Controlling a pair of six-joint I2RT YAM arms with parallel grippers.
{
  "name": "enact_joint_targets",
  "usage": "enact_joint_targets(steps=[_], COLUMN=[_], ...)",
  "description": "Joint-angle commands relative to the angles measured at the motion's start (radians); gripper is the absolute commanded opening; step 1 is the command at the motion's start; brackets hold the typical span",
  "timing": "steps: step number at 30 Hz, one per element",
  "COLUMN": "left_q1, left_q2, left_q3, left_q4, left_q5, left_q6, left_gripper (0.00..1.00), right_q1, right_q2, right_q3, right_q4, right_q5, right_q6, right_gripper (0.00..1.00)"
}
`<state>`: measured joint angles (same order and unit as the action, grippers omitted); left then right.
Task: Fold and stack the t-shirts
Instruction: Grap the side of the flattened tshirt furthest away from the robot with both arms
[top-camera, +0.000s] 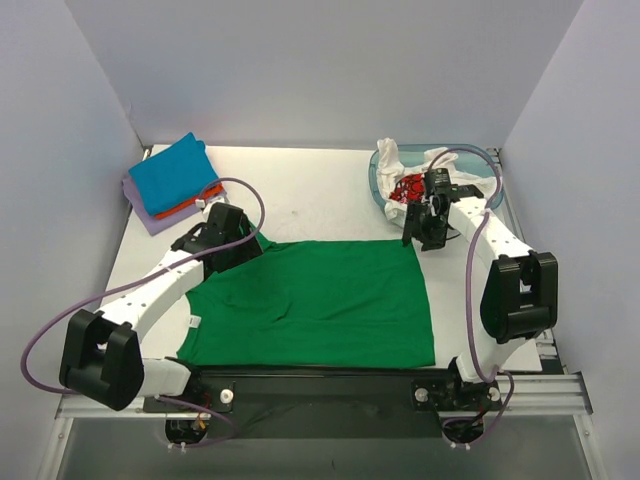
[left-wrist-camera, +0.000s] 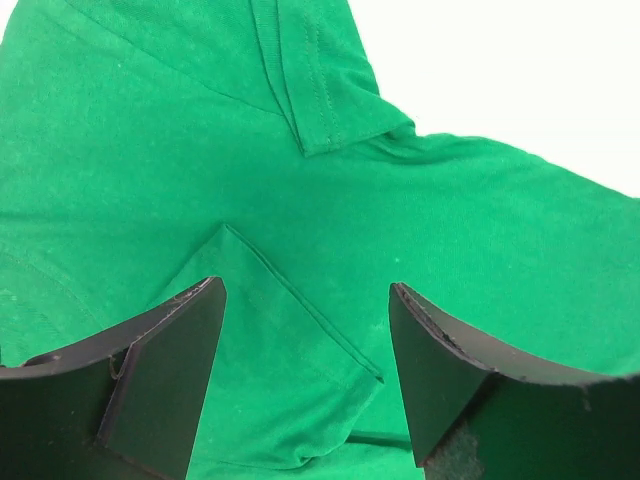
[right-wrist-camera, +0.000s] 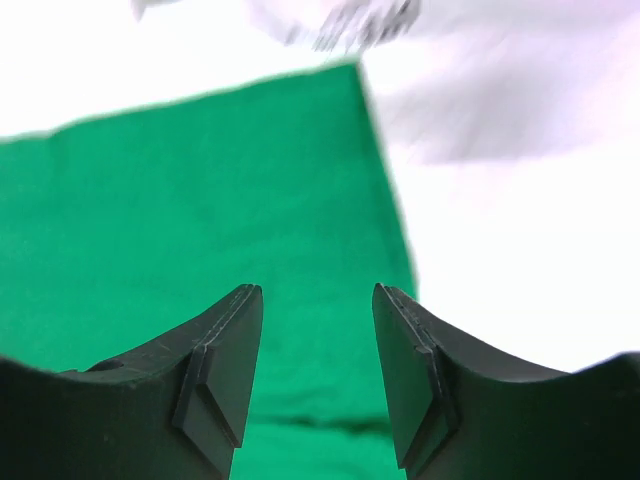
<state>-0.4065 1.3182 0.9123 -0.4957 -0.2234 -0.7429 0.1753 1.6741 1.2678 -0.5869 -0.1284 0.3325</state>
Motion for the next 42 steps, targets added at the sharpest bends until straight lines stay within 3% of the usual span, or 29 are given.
enact_joint_targets(steps=[1,8,16,21,37,42], left_q1=[0.026,0.069,0.110,0.130,0.156,0.159], left_q2=[0.024,0.024,0.026,0.036,0.030,0.046], left_q3=[0.045,0.050,0.063,0.076,0.063,0.071], left_q4=[0.005,0.009,0.013,0.011,0.025,0.023], left_q5=[0.030,0.045,0.059,0.073,0.087,0.091], left_q6=[0.024,0.033,0.034,0.036,0.042,0.059], left_gripper=[0.77,0.77,0.77,0.77,0.77,0.77], right_q1=[-0.025,-0.027,-0.033,-0.033,-0.043,-0.046], right_q2=[0.018,0.067,0.134,0.219,0.249,0.291], right_q3=[-0.013,-0.096,-0.070,0.036,0.036,0.073], right_q4=[0.106,0.387,0.441,0.358,0.251,0.211], right_q5=[0.082,0.021,0.072,0.093,0.093,0.085], right_q6=[-0.061,-0.101,-0.121,-0.109,-0.055,-0.050], right_gripper=[0.48,0.46,0.44,0.44,0.43,0.39])
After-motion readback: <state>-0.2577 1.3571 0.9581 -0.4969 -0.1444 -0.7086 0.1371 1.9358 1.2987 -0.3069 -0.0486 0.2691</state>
